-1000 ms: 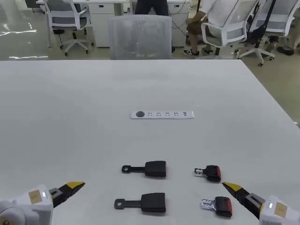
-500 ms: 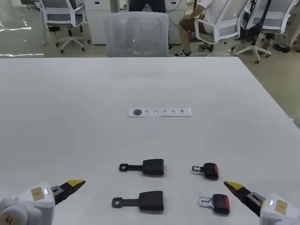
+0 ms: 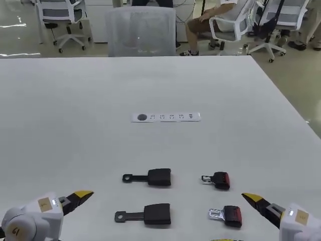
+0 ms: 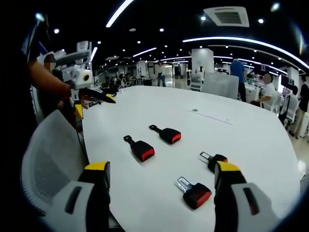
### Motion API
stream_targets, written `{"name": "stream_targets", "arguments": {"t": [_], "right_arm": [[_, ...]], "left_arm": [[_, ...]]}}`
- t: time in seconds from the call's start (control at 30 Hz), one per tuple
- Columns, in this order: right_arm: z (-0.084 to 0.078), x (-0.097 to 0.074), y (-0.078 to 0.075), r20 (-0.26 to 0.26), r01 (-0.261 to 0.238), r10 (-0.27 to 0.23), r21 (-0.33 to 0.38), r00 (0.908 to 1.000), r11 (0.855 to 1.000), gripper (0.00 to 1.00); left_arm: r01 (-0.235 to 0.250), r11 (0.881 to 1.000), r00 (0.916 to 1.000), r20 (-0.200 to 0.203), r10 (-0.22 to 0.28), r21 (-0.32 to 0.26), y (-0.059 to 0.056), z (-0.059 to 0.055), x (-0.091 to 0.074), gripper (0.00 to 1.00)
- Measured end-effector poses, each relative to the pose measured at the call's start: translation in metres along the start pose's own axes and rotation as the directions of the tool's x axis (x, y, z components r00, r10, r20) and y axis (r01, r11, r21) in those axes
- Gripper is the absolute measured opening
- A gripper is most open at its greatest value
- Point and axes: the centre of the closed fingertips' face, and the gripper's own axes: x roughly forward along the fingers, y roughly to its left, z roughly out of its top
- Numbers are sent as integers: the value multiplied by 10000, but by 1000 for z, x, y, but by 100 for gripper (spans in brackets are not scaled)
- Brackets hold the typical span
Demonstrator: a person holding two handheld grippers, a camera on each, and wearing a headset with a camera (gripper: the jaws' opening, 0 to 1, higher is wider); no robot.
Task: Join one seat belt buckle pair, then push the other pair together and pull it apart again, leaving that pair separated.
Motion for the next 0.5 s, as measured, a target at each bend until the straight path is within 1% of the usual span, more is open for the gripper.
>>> {"name": "stream_targets", "arguments": {"t": [0.13, 0.33, 0.43, 0.5], "right_arm": [[-7, -1, -5, -199, 24, -24, 32, 9998, 10000, 90], [-16, 0, -13, -437, 35, -29, 136, 9990, 9999, 88], [-20, 1, -19, -535, 47, -35, 211, 9986, 9998, 87], [-23, 1, -22, -581, 52, -38, 240, 9983, 9997, 86]], "left_arm": [[73, 10000, 9999, -101, -73, -12, 1, 0, 7, 100], [185, 9998, 9995, -273, -185, -10, 3, -4, 21, 100], [258, 9997, 9992, -315, -259, -44, 1, -3, 27, 100], [320, 9995, 9986, -429, -321, -32, 0, -5, 33, 100]]}}
